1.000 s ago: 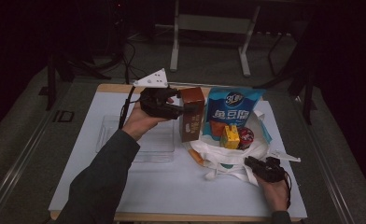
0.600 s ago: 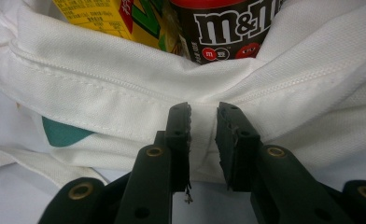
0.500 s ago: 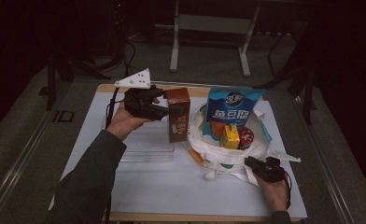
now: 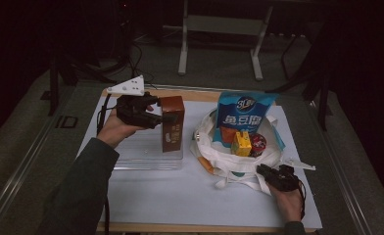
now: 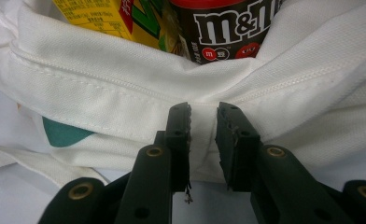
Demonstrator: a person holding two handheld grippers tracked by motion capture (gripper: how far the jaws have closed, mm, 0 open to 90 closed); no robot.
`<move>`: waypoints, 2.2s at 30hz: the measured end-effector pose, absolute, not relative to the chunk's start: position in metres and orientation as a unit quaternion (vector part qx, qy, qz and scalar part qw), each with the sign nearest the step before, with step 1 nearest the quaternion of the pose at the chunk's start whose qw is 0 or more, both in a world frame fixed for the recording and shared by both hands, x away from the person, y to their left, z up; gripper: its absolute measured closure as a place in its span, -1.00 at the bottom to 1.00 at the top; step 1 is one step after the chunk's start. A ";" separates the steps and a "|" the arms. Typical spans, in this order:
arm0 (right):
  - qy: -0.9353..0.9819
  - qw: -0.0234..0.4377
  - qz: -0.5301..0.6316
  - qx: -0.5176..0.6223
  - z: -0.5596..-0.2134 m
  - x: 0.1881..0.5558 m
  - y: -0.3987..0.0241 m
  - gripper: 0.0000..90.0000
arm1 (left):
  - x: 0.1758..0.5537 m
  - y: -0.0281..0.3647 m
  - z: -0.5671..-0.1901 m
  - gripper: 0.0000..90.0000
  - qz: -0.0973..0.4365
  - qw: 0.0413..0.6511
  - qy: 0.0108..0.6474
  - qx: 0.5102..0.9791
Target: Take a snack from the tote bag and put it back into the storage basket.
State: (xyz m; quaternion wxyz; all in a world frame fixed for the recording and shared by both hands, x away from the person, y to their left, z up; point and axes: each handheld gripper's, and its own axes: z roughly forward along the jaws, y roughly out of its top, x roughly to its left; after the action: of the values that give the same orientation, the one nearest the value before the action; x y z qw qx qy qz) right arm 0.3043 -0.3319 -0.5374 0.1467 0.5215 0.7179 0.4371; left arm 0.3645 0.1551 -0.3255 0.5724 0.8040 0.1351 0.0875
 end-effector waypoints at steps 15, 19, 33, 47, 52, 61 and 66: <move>0.717 0.147 0.437 0.522 -0.538 0.304 -0.332 0.66 | 0.365 0.193 -0.330 -0.05 0.103 0.544 0.152 0.819; 0.717 0.148 0.437 0.522 -0.538 0.304 -0.331 0.66 | 0.365 0.199 -0.332 -0.05 0.106 0.536 0.156 0.823; 0.718 0.151 0.437 0.521 -0.538 0.304 -0.331 0.66 | 0.362 0.217 -0.336 -0.05 0.112 0.504 0.162 0.841; 0.718 0.153 0.436 0.520 -0.538 0.303 -0.331 0.66 | 0.357 0.228 -0.339 -0.05 0.123 0.483 0.162 0.851; 0.718 0.153 0.436 0.520 -0.538 0.303 -0.331 0.66 | 0.358 0.230 -0.342 -0.05 0.128 0.469 0.165 0.858; 0.718 0.154 0.436 0.520 -0.538 0.303 -0.331 0.66 | 0.359 0.232 -0.349 -0.05 0.129 0.447 0.171 0.868; 0.718 0.154 0.436 0.520 -0.538 0.303 -0.331 0.66 | 0.361 0.231 -0.354 -0.05 0.124 0.432 0.171 0.877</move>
State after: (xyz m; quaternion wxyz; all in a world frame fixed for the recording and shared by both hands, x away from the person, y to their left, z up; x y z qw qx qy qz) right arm 0.3030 -0.3307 -0.5377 0.1540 0.5202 0.7182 0.4358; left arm 0.3607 0.2308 -0.3537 0.4315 0.8770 0.1714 0.1238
